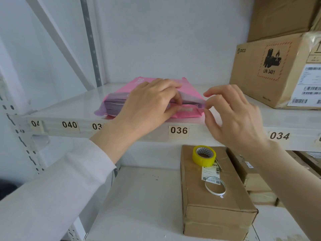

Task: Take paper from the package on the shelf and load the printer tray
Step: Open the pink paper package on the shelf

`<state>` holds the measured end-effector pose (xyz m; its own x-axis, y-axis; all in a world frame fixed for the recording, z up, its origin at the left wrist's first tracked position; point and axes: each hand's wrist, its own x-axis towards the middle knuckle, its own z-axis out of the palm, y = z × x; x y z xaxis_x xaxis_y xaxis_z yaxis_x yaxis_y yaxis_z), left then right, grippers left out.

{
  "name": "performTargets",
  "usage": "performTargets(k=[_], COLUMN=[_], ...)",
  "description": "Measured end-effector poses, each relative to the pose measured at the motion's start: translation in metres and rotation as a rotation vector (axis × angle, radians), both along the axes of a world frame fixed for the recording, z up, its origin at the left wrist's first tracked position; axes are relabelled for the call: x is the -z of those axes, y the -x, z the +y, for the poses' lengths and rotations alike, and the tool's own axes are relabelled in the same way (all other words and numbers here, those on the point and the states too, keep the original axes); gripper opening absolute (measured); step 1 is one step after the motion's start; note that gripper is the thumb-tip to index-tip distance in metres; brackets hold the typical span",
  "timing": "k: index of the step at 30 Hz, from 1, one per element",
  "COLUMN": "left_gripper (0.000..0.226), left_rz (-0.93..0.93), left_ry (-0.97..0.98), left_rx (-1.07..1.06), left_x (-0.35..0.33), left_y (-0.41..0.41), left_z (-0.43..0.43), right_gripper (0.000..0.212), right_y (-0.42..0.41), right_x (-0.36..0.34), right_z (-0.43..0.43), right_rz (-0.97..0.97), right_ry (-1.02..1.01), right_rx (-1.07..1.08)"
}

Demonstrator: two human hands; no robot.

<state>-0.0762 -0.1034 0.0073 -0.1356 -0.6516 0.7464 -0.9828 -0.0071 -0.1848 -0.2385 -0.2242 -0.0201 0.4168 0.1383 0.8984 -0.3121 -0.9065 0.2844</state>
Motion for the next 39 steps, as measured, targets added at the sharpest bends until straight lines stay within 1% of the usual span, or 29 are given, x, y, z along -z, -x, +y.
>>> performTargets(k=[2,6,11,14,18,22,25,27,29,31,35,39], left_gripper=[0.011,0.021,0.029,0.028,0.029,0.037,0.031,0.021,0.016,0.017,0.020,0.018], left_rz=[-0.008,0.003,0.035,0.036,-0.016,0.028,0.020,0.026,0.027,-0.005,-0.061,-0.071], left_ry=[-0.004,-0.018,-0.031,-0.032,-0.045,0.016,0.084,0.119,0.135,0.132,0.122,0.097], left_rx=[-0.009,-0.013,-0.012,-0.020,-0.041,-0.087,-0.201,-0.260,-0.289,-0.296,-0.260,-0.226], left_x=[0.001,0.003,0.005,0.006,0.014,0.022,0.017,0.011,0.006,0.003,-0.001,-0.001], left_y=[0.000,0.004,0.004,0.005,0.004,-0.002,-0.011,-0.020,-0.028,-0.033,-0.034,-0.033], left_z=[0.003,0.007,0.009,0.010,0.017,0.034,0.048,0.056,0.062,0.062,0.055,0.049], right_gripper=[0.012,0.028,0.015,0.019,0.010,0.011,0.024,0.035,0.039,0.035,0.017,0.012], right_y=[0.000,-0.002,-0.002,0.003,0.001,0.003,0.004,-0.003,-0.012,-0.022,-0.040,-0.049], right_x=[0.000,-0.001,0.005,0.008,0.010,0.011,0.007,0.001,-0.005,-0.010,-0.014,-0.015], right_z=[0.002,0.003,-0.003,-0.004,-0.002,0.001,0.005,0.009,0.015,0.020,0.023,0.025], right_rz=[-0.002,-0.019,-0.050,-0.043,0.034,0.179,0.214,0.179,0.149,0.146,0.090,0.022], right_ry=[-0.034,-0.047,0.072,0.010,-0.059,-0.102,-0.161,-0.172,-0.169,-0.161,-0.104,-0.085], right_rx=[0.026,0.075,0.087,0.044,-0.003,-0.103,-0.115,-0.103,-0.091,-0.091,-0.101,-0.079])
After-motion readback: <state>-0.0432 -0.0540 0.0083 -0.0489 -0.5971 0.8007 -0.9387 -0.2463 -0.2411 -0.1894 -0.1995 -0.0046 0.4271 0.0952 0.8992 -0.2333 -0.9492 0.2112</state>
